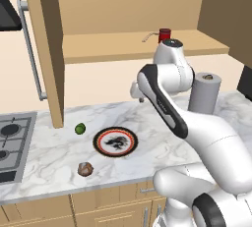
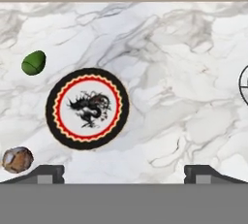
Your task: Pick the avocado and bread from the counter and place them on the plate. Then pick the jam from the cabinet and place it next to the plate. Lastly close the cabinet door.
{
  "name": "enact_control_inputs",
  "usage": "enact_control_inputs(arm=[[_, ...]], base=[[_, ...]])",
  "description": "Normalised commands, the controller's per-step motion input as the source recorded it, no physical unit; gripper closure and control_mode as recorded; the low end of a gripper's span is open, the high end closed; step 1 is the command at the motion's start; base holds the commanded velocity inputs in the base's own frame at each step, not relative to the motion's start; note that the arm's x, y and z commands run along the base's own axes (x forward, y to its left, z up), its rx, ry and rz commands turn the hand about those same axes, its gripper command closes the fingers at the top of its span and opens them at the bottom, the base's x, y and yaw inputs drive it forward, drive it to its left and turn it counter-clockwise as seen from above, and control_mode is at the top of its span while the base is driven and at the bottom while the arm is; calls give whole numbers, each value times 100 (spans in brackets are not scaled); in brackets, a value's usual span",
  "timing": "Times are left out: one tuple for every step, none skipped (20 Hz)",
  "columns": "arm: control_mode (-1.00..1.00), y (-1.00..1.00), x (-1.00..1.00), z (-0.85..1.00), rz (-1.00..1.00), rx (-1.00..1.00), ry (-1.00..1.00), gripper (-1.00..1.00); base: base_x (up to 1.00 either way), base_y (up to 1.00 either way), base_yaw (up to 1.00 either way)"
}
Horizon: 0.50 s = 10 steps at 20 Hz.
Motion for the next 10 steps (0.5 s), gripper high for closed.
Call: enact_control_inputs(arm=[[-100, 52, 0, -11, 5, 0, 0, -100], [-100, 50, 0, -8, 5, 0, 0, -100], [-100, 49, 0, -6, 6, 1, 0, -100], [-100, 48, 0, -5, 7, 2, 2, -100], [-100, 47, 0, -6, 7, 2, 4, -100], [-100, 49, 0, -11, 7, 1, 4, -100], [-100, 49, 0, -14, 7, 1, 3, -100], [-100, 50, 0, -16, 7, 1, 3, -100], [-100, 50, -2, -16, 8, 0, 3, -100], [-100, 49, -4, -16, 8, 2, 3, -100]], base=[[0, 0, 0], [0, 0, 0], [0, 0, 0], [0, 0, 0], [0, 0, 0], [0, 0, 0], [0, 0, 0], [0, 0, 0], [0, 0, 0], [0, 0, 0]])
